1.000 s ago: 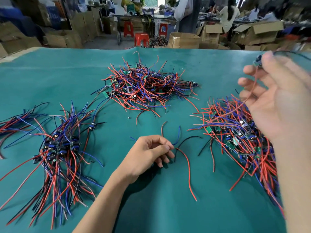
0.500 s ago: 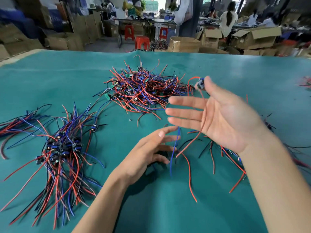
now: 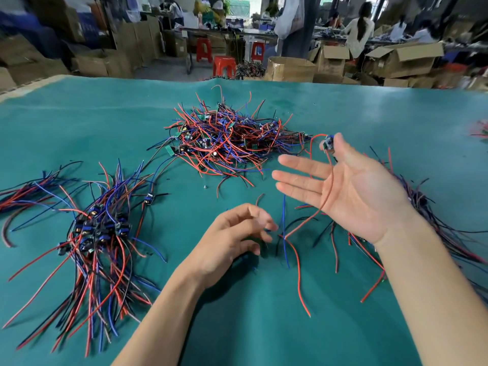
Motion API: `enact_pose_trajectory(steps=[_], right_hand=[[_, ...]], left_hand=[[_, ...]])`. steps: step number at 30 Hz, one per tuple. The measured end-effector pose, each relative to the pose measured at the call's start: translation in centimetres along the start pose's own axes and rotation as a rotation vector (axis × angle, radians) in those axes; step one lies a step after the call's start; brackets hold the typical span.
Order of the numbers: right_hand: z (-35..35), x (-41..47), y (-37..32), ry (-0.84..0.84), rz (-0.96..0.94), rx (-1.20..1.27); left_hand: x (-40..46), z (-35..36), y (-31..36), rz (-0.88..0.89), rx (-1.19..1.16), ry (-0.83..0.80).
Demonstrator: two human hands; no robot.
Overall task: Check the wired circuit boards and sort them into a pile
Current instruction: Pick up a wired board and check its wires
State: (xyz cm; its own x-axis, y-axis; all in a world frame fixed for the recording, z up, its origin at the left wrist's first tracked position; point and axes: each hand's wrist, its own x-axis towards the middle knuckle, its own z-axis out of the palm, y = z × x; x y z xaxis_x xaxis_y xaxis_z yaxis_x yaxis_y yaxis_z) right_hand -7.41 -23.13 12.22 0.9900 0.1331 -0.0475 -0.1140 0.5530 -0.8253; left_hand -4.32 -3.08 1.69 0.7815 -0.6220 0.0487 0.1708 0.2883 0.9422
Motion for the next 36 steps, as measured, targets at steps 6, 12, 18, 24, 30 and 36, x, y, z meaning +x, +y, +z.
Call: enact_pose_trajectory(steps=[6,12,18,24,30,36], right_hand=[[0.5,-3.3,-3.3,0.052,-0.131,-0.212],[-1.4,-6.6,-10.1,0.322,-0.383,-0.905],[-6.5,-3.7,-9.1,0.585,0.016,-1.568],[-6.2,1.0,-7.0,0.701,-0.035,-2.034],[-1.1,10.8,-2.4,0.189,-0.135,-1.889],[0.2,19.7,2.8,0.166,0.003,-1.588]], left_hand=[[0.1,-0.1,-0.2,-0.064,-0.013,0.080],[0.3,-0.3,-0.4,-0.058,-0.055,0.114],[0.5,0.0,-0.4,0.027,-0.116,0.207],[0.5,0.4,-0.3,-0.002,-0.045,0.227],[0.5,0.4,-0.3,-0.019,-0.020,0.240],[0.5,0.3,-0.4,-0.026,-0.011,0.221]])
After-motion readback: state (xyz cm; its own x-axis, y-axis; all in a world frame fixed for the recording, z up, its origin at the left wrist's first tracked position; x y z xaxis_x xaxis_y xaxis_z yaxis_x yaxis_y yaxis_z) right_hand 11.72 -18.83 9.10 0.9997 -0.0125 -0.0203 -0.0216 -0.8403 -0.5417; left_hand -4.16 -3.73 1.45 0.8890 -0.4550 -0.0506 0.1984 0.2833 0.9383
